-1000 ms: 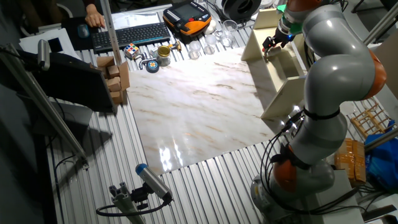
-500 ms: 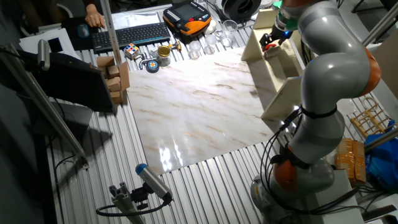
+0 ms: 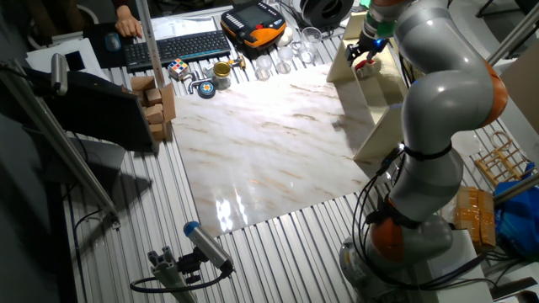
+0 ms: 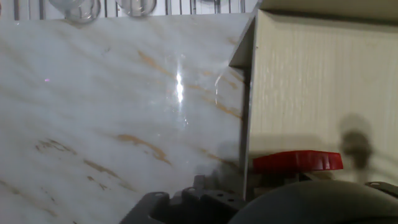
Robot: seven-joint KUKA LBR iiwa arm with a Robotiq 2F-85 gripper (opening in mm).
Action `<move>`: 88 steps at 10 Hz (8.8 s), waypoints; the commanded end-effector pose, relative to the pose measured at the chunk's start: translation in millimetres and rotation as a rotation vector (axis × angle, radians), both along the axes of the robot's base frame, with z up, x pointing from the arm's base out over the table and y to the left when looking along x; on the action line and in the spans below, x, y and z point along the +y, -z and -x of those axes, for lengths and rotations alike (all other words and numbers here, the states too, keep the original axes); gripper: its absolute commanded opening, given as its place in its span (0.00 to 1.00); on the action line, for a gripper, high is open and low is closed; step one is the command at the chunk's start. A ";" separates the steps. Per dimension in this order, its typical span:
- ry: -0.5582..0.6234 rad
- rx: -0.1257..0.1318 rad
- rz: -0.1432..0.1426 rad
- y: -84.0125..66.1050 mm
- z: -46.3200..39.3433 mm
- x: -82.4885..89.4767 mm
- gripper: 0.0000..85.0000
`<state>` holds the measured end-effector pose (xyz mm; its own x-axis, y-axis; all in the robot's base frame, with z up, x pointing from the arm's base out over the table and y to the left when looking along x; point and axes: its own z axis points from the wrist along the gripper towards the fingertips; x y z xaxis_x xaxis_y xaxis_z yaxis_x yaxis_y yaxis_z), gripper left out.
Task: Put the object on the shelf
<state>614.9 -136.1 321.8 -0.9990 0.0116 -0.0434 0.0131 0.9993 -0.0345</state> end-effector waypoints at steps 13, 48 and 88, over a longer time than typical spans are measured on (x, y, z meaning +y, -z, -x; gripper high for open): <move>0.102 -0.021 -0.025 40.3 34.8 96.9 0.00; -0.185 0.026 -0.029 81.2 100.0 139.7 0.00; -0.136 0.041 -0.041 91.0 96.9 158.7 0.00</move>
<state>518.0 22.7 230.8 -0.9924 -0.1230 -0.0046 -0.1230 0.9924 0.0088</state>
